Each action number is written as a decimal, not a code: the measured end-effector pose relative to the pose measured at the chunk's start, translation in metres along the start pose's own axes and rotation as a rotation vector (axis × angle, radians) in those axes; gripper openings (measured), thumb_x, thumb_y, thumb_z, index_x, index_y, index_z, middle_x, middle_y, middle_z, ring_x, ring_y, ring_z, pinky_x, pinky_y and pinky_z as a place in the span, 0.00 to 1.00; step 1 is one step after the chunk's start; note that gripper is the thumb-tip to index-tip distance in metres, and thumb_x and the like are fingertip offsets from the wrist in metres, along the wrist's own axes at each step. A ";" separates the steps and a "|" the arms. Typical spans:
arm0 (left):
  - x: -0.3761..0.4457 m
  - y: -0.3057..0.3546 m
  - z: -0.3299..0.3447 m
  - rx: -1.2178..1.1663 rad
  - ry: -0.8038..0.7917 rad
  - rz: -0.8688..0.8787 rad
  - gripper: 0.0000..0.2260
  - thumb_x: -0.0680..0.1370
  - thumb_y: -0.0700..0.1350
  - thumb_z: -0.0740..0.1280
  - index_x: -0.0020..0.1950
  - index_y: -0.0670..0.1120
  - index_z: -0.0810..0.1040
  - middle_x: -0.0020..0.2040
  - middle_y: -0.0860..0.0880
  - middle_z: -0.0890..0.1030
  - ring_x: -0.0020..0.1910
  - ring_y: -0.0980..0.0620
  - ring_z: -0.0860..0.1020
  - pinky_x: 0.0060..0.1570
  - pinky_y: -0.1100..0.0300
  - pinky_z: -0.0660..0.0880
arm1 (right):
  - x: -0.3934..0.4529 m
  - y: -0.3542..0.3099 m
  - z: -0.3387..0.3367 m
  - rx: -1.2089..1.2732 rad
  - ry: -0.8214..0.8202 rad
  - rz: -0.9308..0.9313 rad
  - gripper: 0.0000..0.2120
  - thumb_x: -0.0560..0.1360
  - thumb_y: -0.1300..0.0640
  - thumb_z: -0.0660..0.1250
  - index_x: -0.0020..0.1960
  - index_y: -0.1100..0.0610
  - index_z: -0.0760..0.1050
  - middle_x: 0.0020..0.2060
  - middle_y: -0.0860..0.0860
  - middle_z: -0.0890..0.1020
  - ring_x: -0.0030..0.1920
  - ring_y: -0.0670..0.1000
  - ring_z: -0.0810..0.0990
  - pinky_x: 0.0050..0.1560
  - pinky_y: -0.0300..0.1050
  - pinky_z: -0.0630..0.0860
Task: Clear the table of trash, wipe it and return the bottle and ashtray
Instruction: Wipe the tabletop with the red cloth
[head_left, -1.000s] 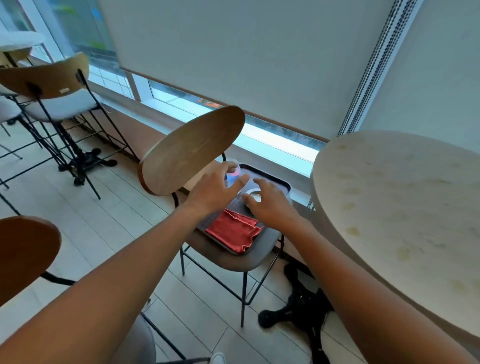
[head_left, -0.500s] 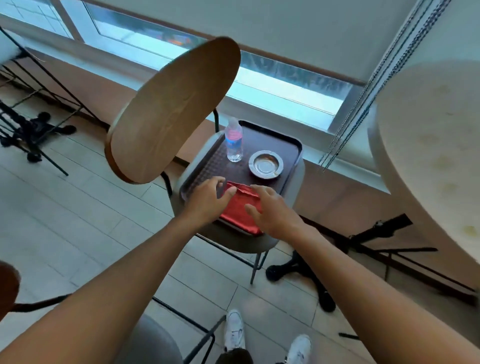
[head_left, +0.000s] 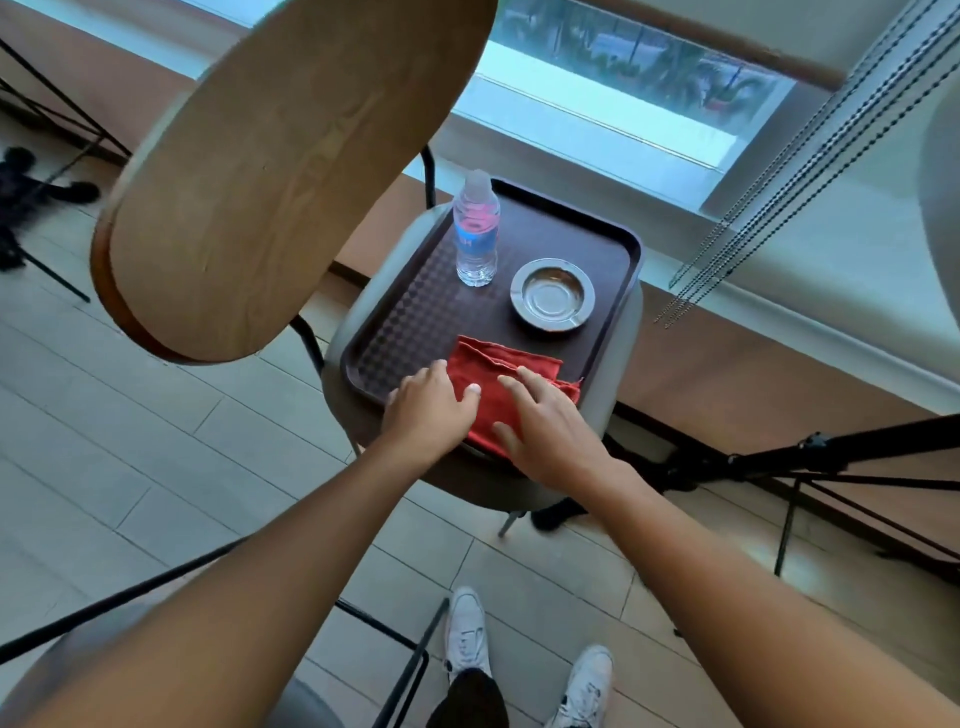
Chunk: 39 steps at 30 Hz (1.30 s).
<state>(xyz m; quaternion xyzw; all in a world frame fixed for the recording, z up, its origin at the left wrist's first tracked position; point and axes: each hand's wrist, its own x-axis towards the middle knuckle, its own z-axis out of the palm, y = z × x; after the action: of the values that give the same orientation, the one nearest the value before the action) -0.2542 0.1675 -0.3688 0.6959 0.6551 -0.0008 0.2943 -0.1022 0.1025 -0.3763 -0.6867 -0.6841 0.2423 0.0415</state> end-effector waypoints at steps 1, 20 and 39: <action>0.003 0.000 0.002 -0.005 0.003 -0.013 0.27 0.80 0.59 0.61 0.73 0.44 0.68 0.69 0.43 0.75 0.68 0.42 0.72 0.67 0.46 0.66 | 0.003 0.001 0.003 -0.008 0.000 -0.004 0.32 0.80 0.47 0.65 0.80 0.55 0.59 0.79 0.59 0.60 0.79 0.60 0.58 0.78 0.54 0.56; 0.013 0.025 -0.005 -0.526 -0.173 -0.126 0.17 0.76 0.61 0.56 0.49 0.49 0.74 0.48 0.47 0.79 0.47 0.50 0.77 0.49 0.50 0.76 | 0.025 0.027 0.033 -0.065 0.000 -0.148 0.54 0.71 0.21 0.53 0.81 0.52 0.34 0.81 0.49 0.38 0.80 0.49 0.35 0.80 0.52 0.38; -0.066 0.103 -0.096 -0.612 -0.164 0.101 0.14 0.78 0.59 0.63 0.52 0.49 0.76 0.49 0.47 0.82 0.48 0.50 0.81 0.48 0.51 0.81 | -0.061 -0.020 -0.078 0.238 0.261 -0.183 0.46 0.75 0.49 0.68 0.82 0.56 0.43 0.81 0.54 0.51 0.80 0.52 0.52 0.80 0.52 0.52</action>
<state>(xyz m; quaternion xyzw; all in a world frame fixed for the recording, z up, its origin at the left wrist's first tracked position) -0.2062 0.1502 -0.2218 0.6042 0.5636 0.1549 0.5415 -0.0869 0.0666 -0.2827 -0.6375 -0.6991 0.2256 0.2323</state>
